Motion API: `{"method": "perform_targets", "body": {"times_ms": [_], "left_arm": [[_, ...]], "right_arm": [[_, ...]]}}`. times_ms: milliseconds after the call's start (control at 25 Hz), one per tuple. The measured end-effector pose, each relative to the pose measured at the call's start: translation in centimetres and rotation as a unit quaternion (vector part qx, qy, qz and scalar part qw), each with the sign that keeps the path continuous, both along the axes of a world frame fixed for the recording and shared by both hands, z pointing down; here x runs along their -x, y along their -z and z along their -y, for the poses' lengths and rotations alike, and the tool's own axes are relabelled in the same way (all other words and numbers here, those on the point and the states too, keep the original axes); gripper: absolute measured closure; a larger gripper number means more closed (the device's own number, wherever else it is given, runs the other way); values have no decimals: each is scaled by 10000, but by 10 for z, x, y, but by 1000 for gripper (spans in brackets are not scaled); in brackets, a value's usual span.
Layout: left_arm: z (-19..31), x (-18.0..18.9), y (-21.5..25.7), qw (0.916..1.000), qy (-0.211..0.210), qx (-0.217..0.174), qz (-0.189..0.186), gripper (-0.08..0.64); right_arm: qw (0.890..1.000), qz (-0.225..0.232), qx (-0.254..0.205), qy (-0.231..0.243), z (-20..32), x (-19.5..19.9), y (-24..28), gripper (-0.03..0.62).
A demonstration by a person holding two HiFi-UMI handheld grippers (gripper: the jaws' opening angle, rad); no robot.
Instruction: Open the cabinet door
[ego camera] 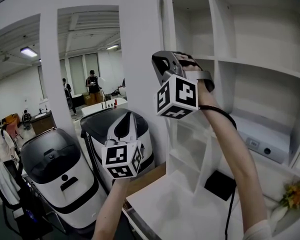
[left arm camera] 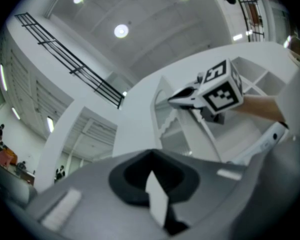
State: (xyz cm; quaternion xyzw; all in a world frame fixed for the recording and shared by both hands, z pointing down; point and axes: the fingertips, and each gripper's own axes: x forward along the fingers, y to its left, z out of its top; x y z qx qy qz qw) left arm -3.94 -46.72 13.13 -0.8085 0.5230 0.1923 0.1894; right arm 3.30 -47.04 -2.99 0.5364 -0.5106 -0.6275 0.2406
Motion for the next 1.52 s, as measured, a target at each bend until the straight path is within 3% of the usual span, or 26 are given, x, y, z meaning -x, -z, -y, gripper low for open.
{"method": "perform_targets", "body": {"times_ms": [240,480,720,1120,1520], "left_arm": [[5,10,-7,9999,91,113,-25,554],[4,8,-11,9998,140,140,1,555],[1,10,-18,9996,197,187,55,554],[0,34,-29,9989,373,297,-27,554],[4,70,-47,9969,629,479,-32,554]], "right_arm": [[9983,25,338,465,-4,11,-1,592],[9988,-67,92,477,-4,15,-2,592],[9962,80,-200,844,-9,23,1,592],[9953,-320,-186,895,-5,63,-5,593],[9956,-363,-81,861,15,108,-7,592]]}}
